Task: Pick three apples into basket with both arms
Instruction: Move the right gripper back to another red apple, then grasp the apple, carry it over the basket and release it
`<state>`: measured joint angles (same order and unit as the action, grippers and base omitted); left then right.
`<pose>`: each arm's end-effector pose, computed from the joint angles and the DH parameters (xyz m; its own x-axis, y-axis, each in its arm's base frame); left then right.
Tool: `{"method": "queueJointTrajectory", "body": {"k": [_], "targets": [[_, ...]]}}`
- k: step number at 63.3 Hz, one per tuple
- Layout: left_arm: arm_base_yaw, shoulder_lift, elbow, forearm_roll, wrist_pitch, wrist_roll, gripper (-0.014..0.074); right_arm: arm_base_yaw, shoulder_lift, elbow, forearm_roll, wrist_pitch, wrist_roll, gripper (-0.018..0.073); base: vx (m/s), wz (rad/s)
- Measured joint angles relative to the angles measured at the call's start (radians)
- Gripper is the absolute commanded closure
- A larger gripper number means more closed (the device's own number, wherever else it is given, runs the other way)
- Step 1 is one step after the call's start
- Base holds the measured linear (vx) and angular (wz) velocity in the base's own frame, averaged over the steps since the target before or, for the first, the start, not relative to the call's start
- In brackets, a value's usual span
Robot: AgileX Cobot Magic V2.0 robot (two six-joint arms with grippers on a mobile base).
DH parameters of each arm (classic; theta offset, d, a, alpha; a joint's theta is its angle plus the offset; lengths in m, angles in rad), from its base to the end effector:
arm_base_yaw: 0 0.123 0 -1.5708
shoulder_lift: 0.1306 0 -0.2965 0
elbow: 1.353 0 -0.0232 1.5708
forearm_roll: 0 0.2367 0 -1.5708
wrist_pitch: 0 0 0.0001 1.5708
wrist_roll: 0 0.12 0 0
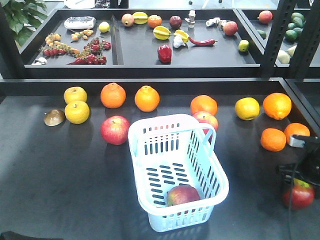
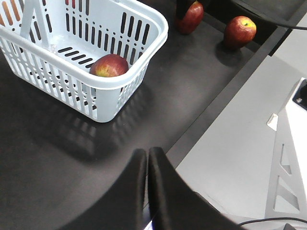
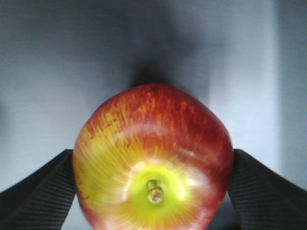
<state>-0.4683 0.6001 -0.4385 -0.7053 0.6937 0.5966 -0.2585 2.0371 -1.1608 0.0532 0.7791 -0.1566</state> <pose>0.0708 -0.0916 0.2613 -0.5200 0.2803 -0.8069 0.7166 0.6572 -0.2335 0.3397 -0.0852 0.0967 -0.9902 0.1394 -0.0077 0.1390 0.9896 0.0367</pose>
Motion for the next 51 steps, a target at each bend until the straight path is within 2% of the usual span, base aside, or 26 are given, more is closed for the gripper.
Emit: {"method": "queueJointTrajectory", "body": {"k": [7, 23, 36, 41, 51], "targets": [[0.0, 0.0, 0.0, 0.0, -0.001, 0.0, 0.0602, 0.0, -0.071, 0.0, 0.071, 0.022, -0.07, 0.0576, 0.0, 0.0], [0.0, 0.0, 0.0, 0.0, -0.001, 0.0, 0.0602, 0.0, -0.322, 0.002, 0.32, 0.168, -0.295, 0.0566, 0.0, 0.0], [0.0, 0.0, 0.0, 0.0, -0.008, 0.0, 0.0602, 0.011, -0.522, 0.071, 0.576, 0.3, -0.504, 0.0564, 0.0, 0.0], [0.0, 0.0, 0.0, 0.0, -0.008, 0.0, 0.0602, 0.045, -0.602, 0.137, 0.662, 0.31, -0.575, 0.0562, 0.0, 0.0], [0.0, 0.0, 0.0, 0.0, -0.008, 0.0, 0.0602, 0.186, -0.688, 0.241, 0.775, 0.235, -0.646, 0.0545, 0.0, 0.0]]}}
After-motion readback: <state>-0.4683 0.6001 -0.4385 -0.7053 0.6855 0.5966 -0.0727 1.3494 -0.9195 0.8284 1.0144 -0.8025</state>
